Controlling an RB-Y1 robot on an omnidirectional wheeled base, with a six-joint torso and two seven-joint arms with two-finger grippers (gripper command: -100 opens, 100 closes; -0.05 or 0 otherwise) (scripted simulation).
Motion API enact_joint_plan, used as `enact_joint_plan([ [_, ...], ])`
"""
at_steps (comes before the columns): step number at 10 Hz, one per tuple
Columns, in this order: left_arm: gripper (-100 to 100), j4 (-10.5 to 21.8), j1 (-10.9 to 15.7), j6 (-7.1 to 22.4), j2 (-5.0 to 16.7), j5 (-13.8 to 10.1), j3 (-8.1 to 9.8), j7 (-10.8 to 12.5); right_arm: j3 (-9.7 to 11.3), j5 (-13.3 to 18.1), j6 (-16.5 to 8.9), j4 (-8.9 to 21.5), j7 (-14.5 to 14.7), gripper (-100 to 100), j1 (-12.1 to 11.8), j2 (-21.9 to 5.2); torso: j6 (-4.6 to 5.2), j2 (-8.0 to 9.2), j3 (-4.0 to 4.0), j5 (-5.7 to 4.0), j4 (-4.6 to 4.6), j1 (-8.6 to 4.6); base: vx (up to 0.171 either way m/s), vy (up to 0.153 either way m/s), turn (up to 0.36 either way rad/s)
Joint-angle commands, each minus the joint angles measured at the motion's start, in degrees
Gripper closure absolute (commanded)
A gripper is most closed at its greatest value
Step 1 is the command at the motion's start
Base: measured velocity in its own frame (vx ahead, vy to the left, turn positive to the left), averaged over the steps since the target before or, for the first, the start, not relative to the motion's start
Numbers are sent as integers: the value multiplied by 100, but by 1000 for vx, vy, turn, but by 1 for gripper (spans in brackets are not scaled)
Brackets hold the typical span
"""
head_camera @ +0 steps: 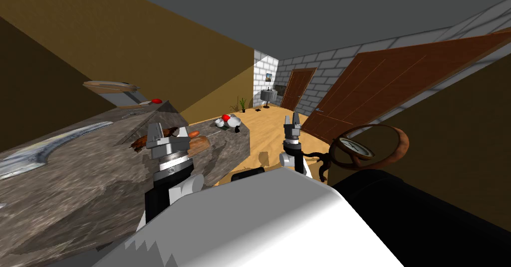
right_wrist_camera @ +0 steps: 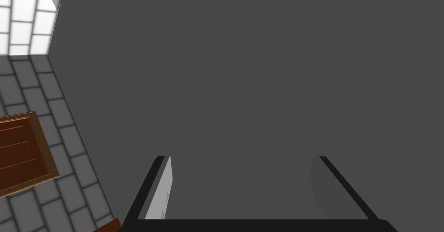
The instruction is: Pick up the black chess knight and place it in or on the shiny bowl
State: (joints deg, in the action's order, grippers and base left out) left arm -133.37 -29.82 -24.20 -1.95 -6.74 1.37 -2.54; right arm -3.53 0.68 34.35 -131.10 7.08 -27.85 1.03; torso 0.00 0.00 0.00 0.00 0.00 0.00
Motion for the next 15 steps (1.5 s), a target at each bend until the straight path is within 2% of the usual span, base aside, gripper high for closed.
enact_joint_plan([
  [1,-100,-13,-12,126,270,-24,30,60,0,0,0,0,0,0,0,0,0,0,0,0,0,0,14,-15,-31],
  [4,-100,-47,-43,433,616,-81,103,206,0,0,0,0,0,0,0,0,0,-11,-6,-2,-2,-8,30,-30,-34],
  [8,-100,-118,-107,1063,928,-202,258,513,0,0,0,0,0,0,-1,0,1,-20,-12,-4,-5,-20,48,-49,-53],
  [9,-100,-141,-127,1239,984,-240,305,608,0,0,0,0,0,0,-1,1,0,-19,-11,-6,-5,-25,54,-62,-56],
  [10,-100,-141,-127,1280,984,-240,305,608,0,0,0,0,0,0,0,1,1,-21,-12,-6,-5,-24,38,-35,-28],
  [12,-100,-190,-170,1644,1077,-322,410,816,0,0,0,0,0,0,0,0,0,-15,-9,-3,-4,-13,48,-39,-60],
  [13,-100,-190,-170,1717,1077,-322,410,816,0,0,0,0,0,0,-1,0,0,-20,-11,-4,-4,-17,43,-34,-23],
  [14,-100,-215,-193,1919,1114,-366,466,928,0,0,0,0,0,0,-1,0,0,-17,-10,-4,-4,-14,37,-38,-55],
  [15,-100,-215,-193,1954,1114,-366,466,928,0,0,0,0,0,0,0,0,0,-15,-9,-3,-4,-15,31,-33,-28],
])
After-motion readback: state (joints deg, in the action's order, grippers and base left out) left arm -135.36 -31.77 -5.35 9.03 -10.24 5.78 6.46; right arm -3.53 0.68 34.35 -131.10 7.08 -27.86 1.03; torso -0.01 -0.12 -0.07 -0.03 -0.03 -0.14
